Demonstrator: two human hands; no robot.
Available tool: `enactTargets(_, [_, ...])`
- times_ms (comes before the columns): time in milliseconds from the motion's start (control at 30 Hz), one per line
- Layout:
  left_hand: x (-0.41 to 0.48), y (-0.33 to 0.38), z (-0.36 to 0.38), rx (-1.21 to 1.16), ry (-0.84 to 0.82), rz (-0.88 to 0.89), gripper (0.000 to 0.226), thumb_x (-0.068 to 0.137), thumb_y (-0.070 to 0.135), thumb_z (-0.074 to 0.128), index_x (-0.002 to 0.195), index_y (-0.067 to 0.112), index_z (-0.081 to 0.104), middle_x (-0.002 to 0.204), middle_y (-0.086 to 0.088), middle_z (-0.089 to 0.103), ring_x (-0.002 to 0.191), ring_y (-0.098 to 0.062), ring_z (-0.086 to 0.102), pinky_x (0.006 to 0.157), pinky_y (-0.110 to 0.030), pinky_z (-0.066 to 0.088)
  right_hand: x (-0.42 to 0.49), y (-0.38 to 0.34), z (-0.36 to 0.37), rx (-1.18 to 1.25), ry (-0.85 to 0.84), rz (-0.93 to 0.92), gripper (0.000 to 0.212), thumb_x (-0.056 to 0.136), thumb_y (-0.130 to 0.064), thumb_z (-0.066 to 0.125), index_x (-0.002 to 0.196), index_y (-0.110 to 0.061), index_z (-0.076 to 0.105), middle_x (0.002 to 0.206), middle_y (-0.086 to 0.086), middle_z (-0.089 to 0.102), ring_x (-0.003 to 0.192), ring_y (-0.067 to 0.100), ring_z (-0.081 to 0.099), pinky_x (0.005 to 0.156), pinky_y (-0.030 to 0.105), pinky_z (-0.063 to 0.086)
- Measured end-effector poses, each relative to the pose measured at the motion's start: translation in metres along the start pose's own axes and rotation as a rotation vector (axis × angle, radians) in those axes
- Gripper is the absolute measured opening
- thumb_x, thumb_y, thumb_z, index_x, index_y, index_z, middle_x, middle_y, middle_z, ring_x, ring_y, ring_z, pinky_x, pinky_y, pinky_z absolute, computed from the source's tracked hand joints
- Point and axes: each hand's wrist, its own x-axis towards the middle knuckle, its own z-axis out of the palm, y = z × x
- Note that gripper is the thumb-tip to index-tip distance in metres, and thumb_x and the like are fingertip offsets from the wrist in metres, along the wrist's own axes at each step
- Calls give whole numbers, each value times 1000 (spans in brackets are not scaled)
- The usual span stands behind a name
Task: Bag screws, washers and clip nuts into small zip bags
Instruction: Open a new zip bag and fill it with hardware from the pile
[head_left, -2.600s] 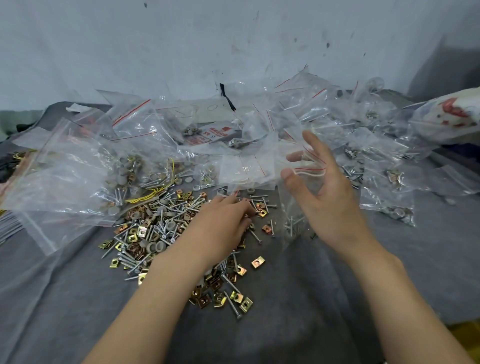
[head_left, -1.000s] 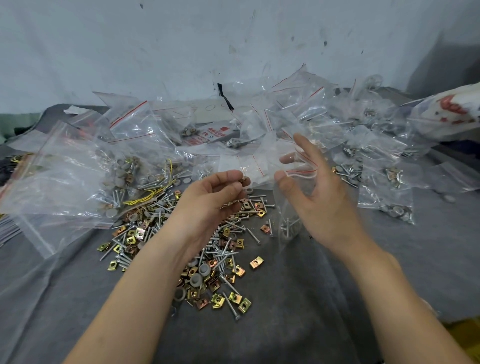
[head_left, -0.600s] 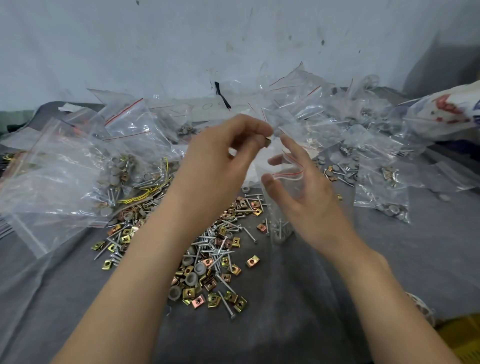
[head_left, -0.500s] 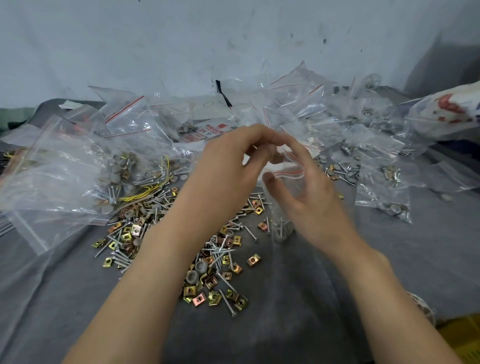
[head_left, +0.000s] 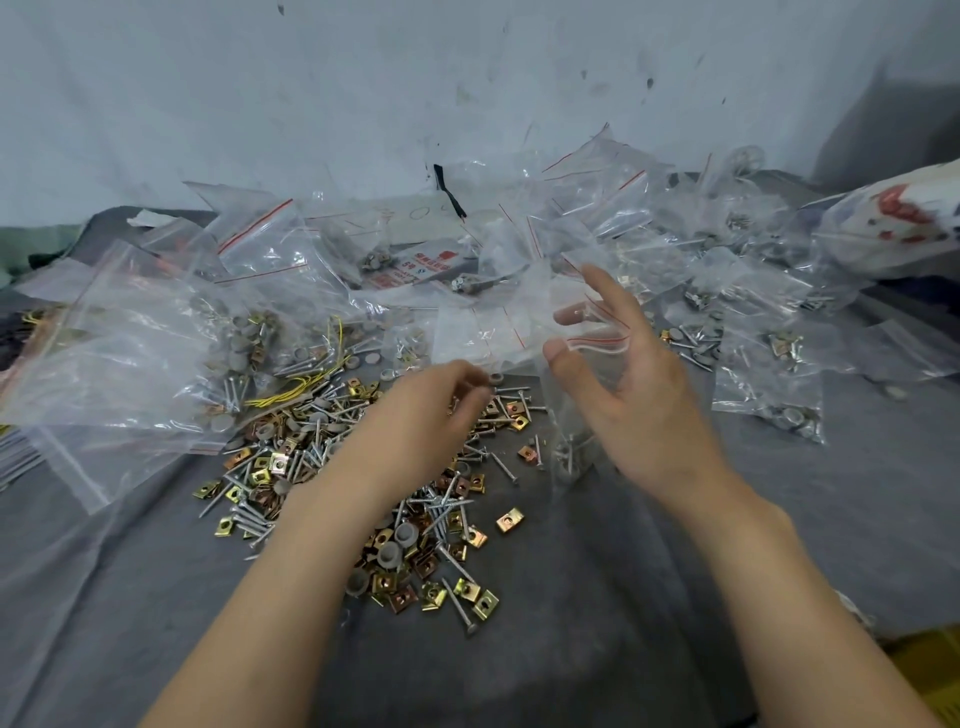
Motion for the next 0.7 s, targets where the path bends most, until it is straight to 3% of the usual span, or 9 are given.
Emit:
enactTargets(67, [0, -4, 5, 127, -72, -14, 34, 103, 34, 46, 132, 22, 58, 126, 2, 64, 112, -17, 59, 96, -36, 48, 1, 2, -1, 14, 14, 1, 73, 86, -67, 54, 152, -41, 32, 126, -27, 60, 128, -3, 50, 106, 21, 39])
enactTargets(167, [2, -8, 9, 239, -123, -21, 37, 104, 34, 43, 139, 24, 51, 135, 0, 54, 124, -23, 49, 104, -41, 41, 2, 3, -3, 18, 24, 4, 73, 87, -68, 54, 151, -44, 30, 135, -21, 58, 130, 1, 50, 110, 27, 39])
enactTargets(267, [4, -11, 13, 301, -126, -32, 38, 103, 34, 44, 140, 27, 50, 135, -1, 48, 126, -23, 45, 105, -38, 39, 2, 4, -4, 22, 25, 10, 70, 87, -69, 53, 148, -50, 27, 141, -16, 56, 132, 2, 49, 110, 28, 39])
enactTargets(433, [7, -9, 23, 333, -86, -57, 39, 104, 37, 39, 141, 30, 48, 129, -2, 44, 125, -24, 42, 106, -39, 36, 1, 5, -5, -8, 31, 9, 71, 87, -71, 52, 149, -49, 26, 135, -21, 58, 130, -10, 45, 100, 8, 31])
enactTargets(600, [12, -3, 37, 383, 33, -107, 40, 105, 44, 32, 133, 27, 55, 124, -2, 46, 121, -25, 42, 103, -40, 33, 0, 6, -5, 0, 23, 5, 72, 87, -71, 52, 149, -48, 26, 142, -16, 55, 132, 1, 49, 111, 31, 40])
enactTargets(700, [16, -3, 39, 451, 65, -75, 38, 104, 43, 34, 132, 29, 55, 123, -2, 47, 121, -25, 43, 102, -40, 33, 0, 6, -4, 0, 20, 5, 72, 87, -71, 52, 150, -47, 28, 141, -17, 55, 131, 3, 50, 111, 37, 42])
